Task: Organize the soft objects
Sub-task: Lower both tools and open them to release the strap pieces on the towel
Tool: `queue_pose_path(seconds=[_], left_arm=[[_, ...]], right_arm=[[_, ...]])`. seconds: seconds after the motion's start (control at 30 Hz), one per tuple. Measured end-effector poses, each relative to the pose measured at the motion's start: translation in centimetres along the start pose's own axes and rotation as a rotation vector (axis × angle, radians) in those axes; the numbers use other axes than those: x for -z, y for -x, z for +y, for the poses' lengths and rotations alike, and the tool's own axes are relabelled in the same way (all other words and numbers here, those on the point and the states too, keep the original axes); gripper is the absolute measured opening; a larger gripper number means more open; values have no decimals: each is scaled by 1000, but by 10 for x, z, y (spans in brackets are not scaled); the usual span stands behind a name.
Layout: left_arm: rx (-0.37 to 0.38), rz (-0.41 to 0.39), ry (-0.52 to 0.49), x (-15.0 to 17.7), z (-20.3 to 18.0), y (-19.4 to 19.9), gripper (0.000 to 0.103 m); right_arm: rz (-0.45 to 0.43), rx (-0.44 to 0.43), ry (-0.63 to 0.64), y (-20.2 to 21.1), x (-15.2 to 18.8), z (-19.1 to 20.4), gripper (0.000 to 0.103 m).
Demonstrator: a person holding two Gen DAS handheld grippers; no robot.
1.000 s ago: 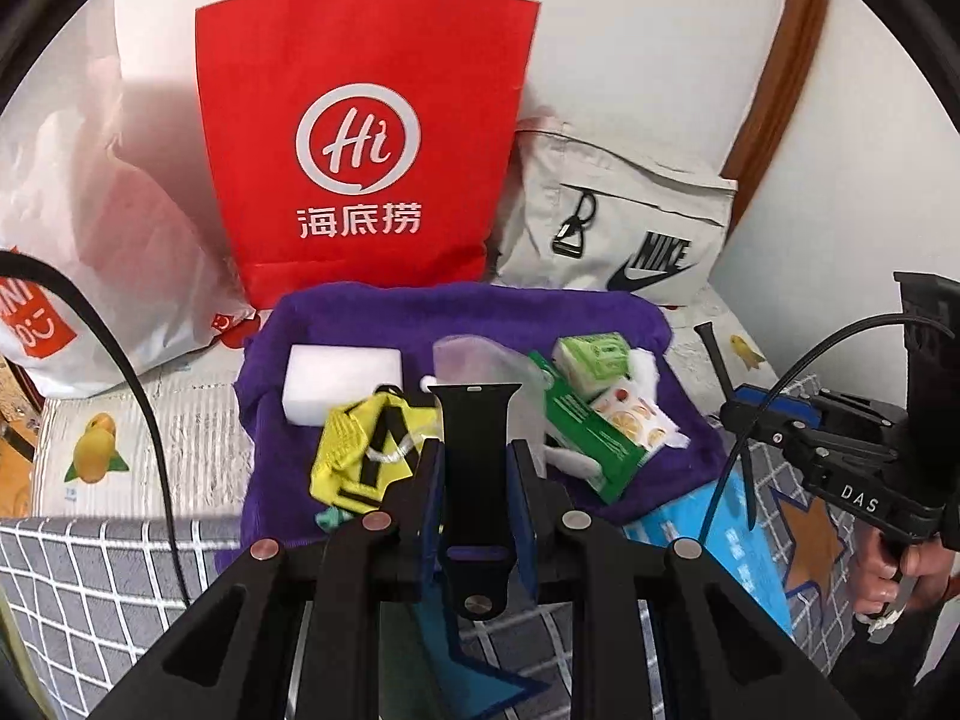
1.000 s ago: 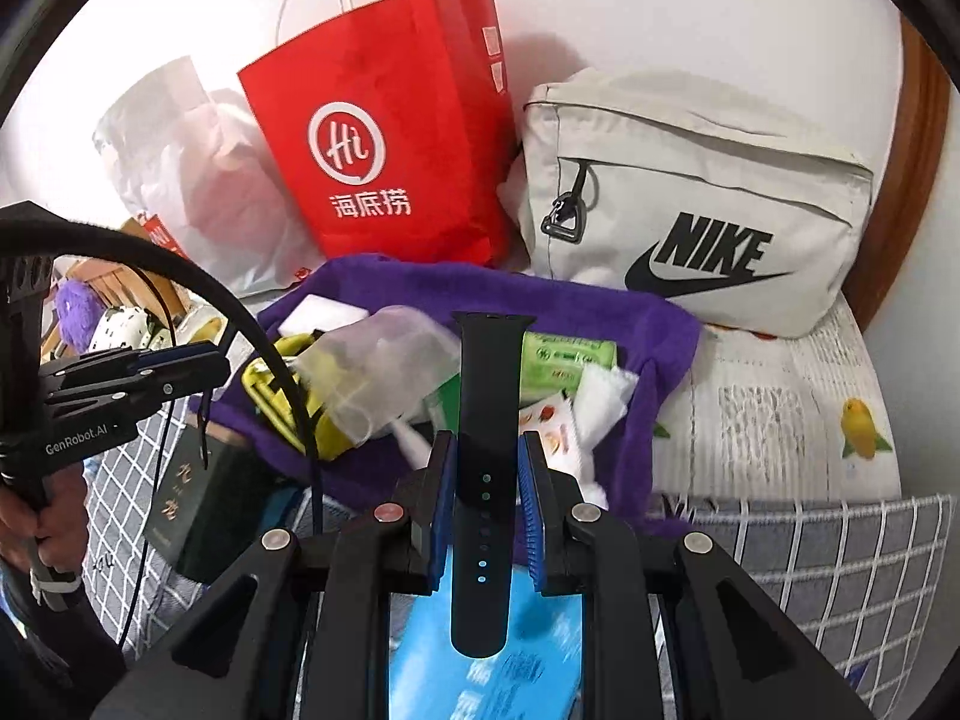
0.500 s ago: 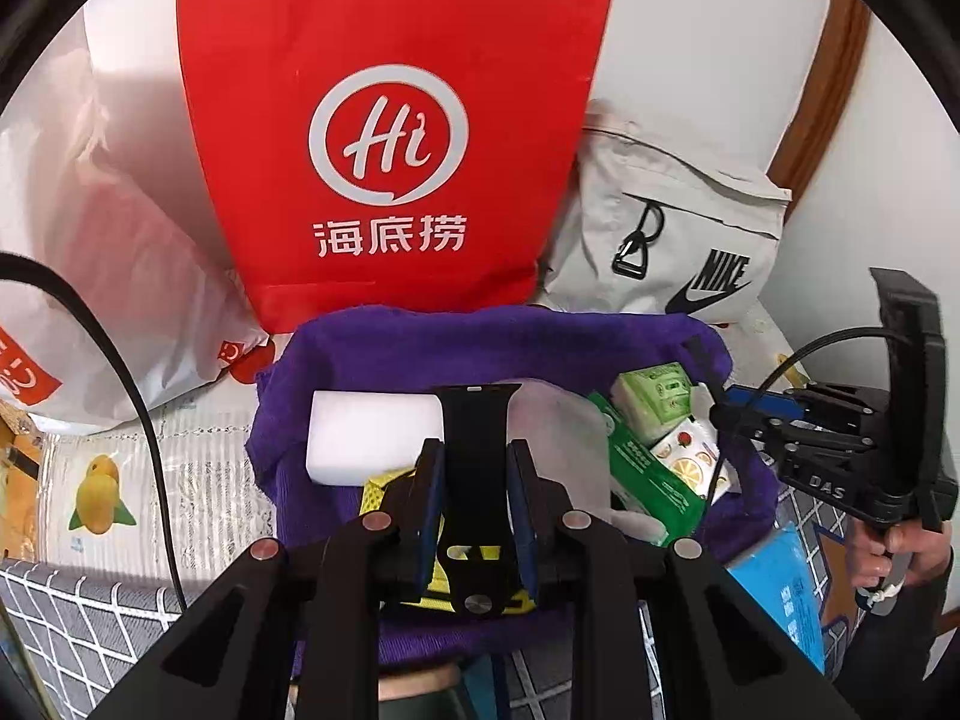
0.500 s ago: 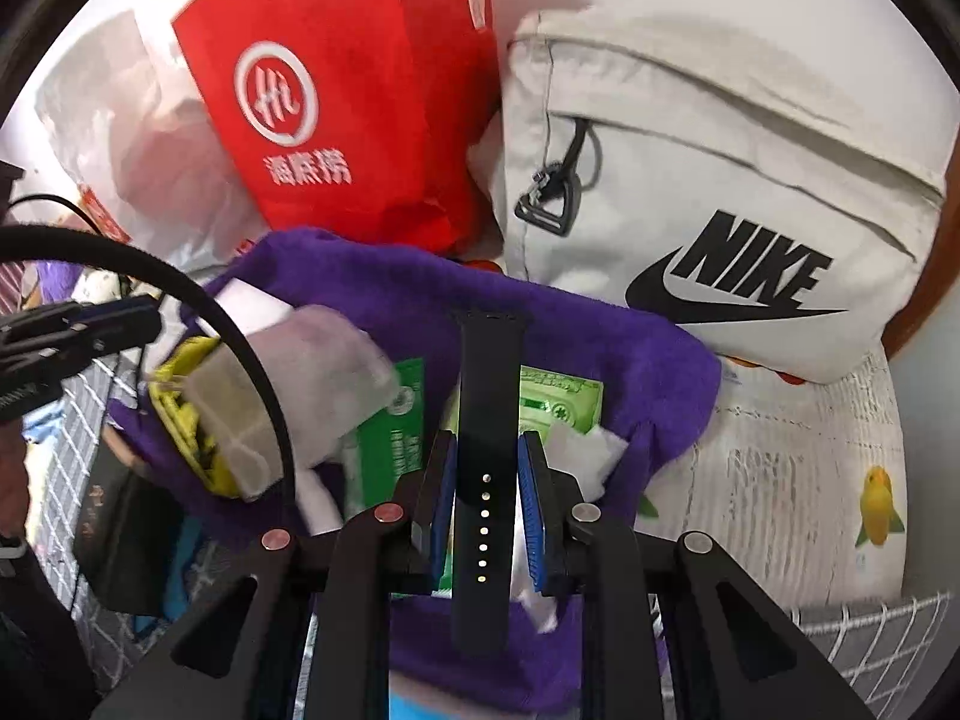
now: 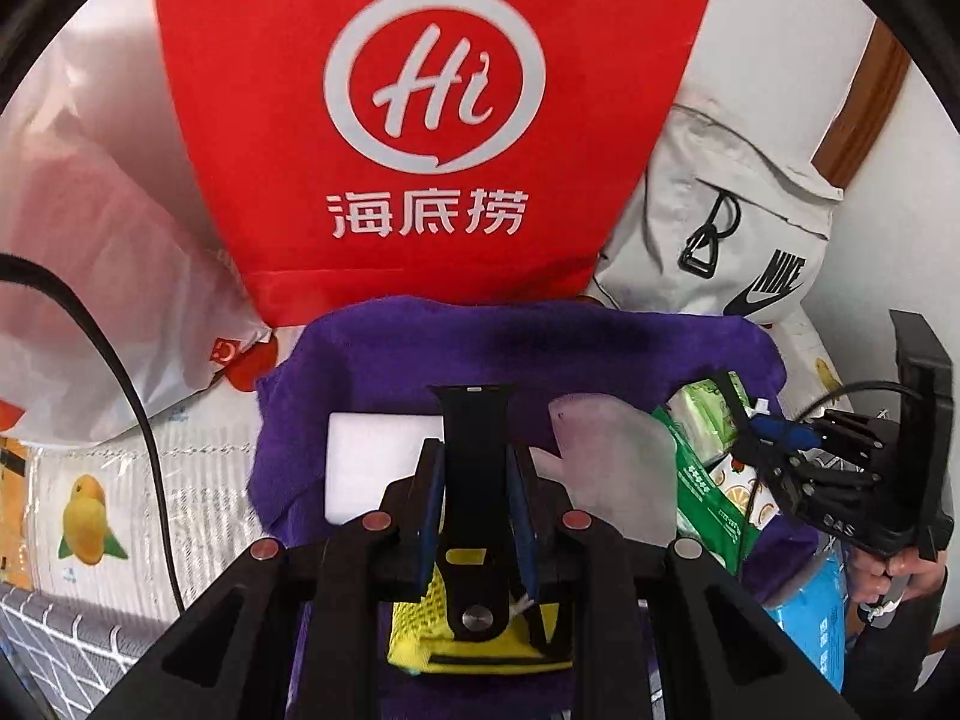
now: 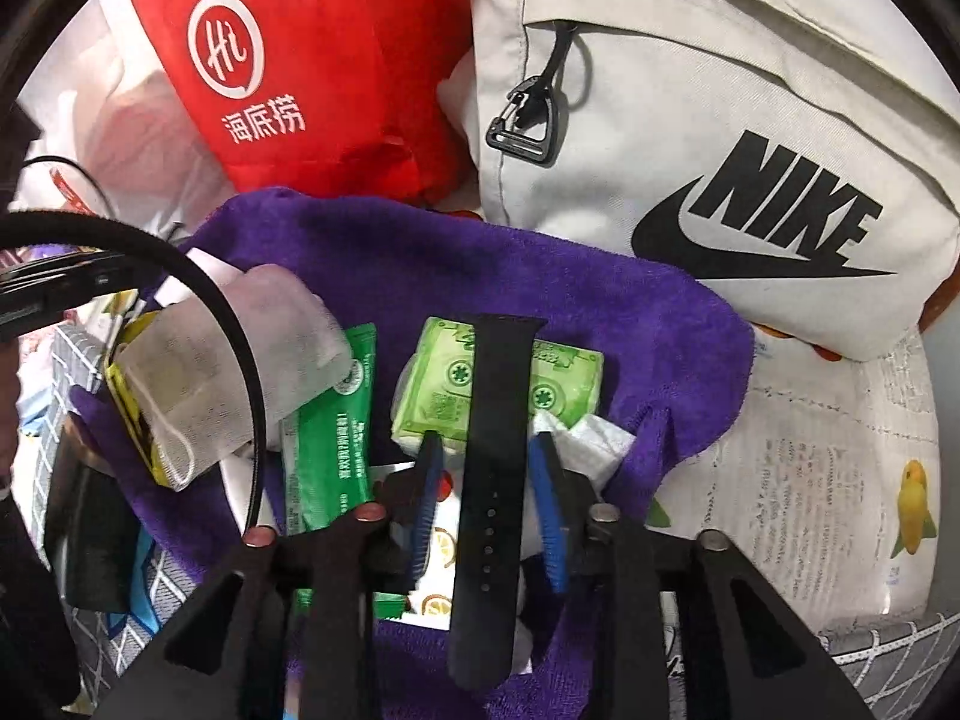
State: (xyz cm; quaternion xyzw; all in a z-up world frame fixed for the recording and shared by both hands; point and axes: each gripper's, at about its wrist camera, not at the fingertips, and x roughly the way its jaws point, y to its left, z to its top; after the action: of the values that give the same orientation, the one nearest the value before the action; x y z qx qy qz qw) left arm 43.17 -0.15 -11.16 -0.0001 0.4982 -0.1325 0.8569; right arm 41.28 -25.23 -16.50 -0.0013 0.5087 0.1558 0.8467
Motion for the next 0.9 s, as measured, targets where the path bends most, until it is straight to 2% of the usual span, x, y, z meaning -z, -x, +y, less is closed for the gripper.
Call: queue_pose_path(seconds=[0.07,0.17,0.33,0.6,0.8,0.87,0.9], left_arm=[[6,19,7,-3,2,-8,20],[6,50,15,-5,4,-21,20],[-7,89,9,-4,2,-35,20],[-26,93,-10,-2,-4,-30,23],[-31,82,-8,2,-4,-11,40],[-22,68,-14,3,-5,0,51],[-28,56,-25,4,-7,6,54]], right_arm=[[-12,-10,-3,5,2,0,46],[-39,-6,11,16,3,4,52],[-65,4,38,27,2,11,58],[-64,22,40,32,3,14,59],[-48,33,21,38,6,16,61],[-41,43,12,41,7,18,72],[-39,58,8,42,9,19,73]])
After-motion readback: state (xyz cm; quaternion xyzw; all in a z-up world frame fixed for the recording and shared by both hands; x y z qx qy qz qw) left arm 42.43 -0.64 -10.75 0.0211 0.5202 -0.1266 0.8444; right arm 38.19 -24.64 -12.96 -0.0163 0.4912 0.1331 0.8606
